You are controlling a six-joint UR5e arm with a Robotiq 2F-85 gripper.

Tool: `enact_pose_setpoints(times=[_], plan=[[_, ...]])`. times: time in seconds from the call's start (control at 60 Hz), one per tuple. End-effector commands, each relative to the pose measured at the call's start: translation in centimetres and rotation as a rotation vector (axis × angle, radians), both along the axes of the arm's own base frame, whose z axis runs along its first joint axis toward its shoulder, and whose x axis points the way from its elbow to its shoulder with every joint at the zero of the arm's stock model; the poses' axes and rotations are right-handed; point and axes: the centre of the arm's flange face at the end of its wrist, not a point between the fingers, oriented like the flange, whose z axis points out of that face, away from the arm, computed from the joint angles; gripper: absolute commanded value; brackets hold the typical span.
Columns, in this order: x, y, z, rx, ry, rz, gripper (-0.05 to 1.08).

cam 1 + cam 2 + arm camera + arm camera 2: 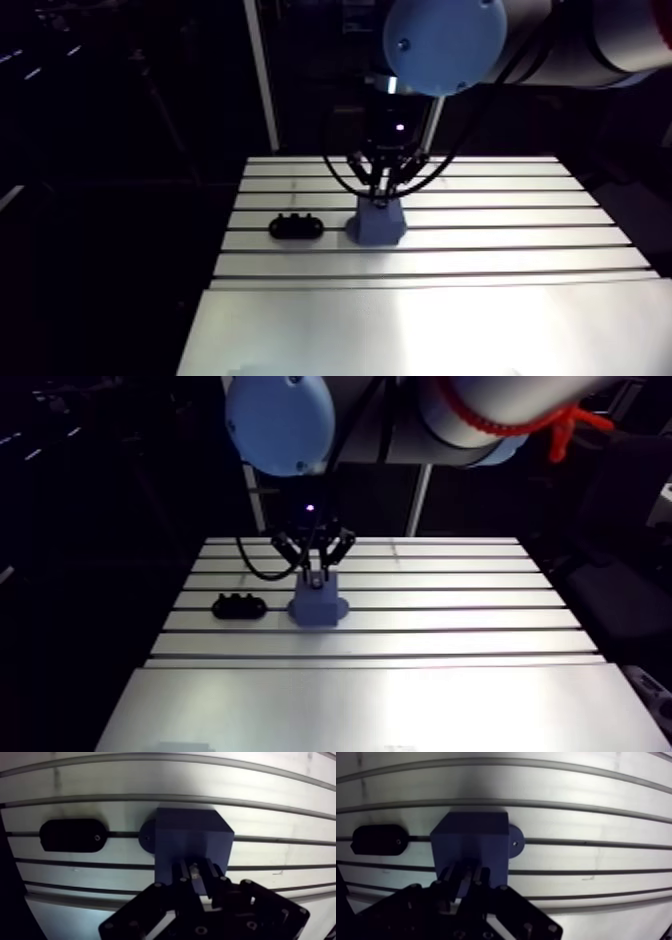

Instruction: Pick up the M10 bolt and insert it into the hex recess until seated.

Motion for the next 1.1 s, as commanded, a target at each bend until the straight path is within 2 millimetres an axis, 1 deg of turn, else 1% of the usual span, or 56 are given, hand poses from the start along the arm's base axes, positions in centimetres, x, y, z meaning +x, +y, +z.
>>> enact_pose_setpoints(times=[0.017, 0.217, 0.433, 0.517, 0.717, 1.1], plan=[[-0.3, 0.0, 0.5, 0.000, 0.009, 0.057, 0.74], [-0.6, 0.1, 0.9, -0.006, 0.007, 0.176, 0.74], [-0.4, 0.0, 0.6, -0.013, -0.003, 0.269, 0.74], [-0.2, 0.0, 0.4, -0.015, -0.008, 0.285, 0.74], [0.2, -1.0, 0.2, -0.020, -0.012, 0.341, 0.73], [0.3, -1.1, 0.1, -0.025, -0.016, 0.379, 0.74]])
